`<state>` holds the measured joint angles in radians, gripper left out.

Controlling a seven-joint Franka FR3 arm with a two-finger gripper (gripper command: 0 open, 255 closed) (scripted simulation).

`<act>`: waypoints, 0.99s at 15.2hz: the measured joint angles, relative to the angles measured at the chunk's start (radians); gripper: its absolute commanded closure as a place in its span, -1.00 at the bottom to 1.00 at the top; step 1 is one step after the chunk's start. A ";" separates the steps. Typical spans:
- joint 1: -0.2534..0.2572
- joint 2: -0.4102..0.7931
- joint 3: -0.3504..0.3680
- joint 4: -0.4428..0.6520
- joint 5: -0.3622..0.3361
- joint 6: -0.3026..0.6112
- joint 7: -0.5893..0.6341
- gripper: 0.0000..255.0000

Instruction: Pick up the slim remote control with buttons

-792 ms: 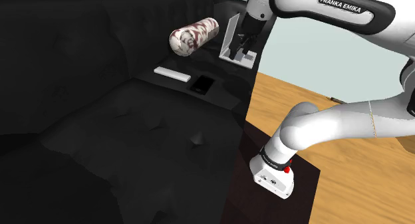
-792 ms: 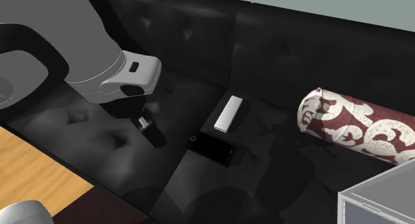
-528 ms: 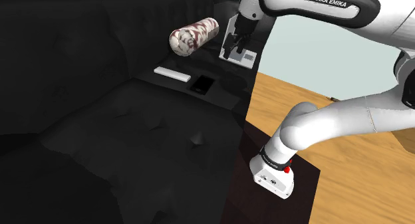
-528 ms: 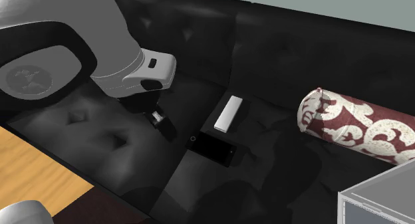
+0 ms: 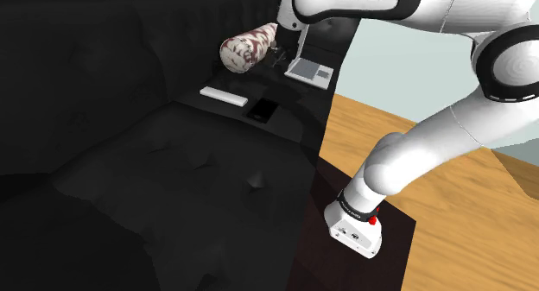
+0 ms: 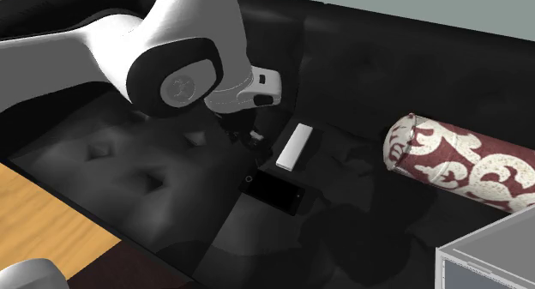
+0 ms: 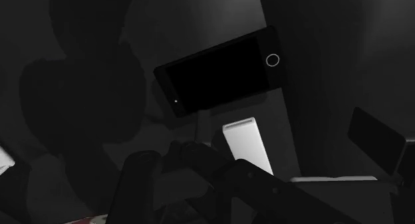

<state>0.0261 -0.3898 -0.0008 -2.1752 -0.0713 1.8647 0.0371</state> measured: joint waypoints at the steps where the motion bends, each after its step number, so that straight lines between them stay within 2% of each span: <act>1: 0.001 0.039 -0.003 0.014 0.002 0.016 -0.009 -1.00; 10: 0.006 0.414 -0.016 0.263 0.033 0.076 -0.087 -1.00; 15: 0.008 0.630 -0.010 0.466 0.051 0.050 -0.123 -1.00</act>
<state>0.0340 0.2400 -0.0113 -1.7089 -0.0204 1.9144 -0.0857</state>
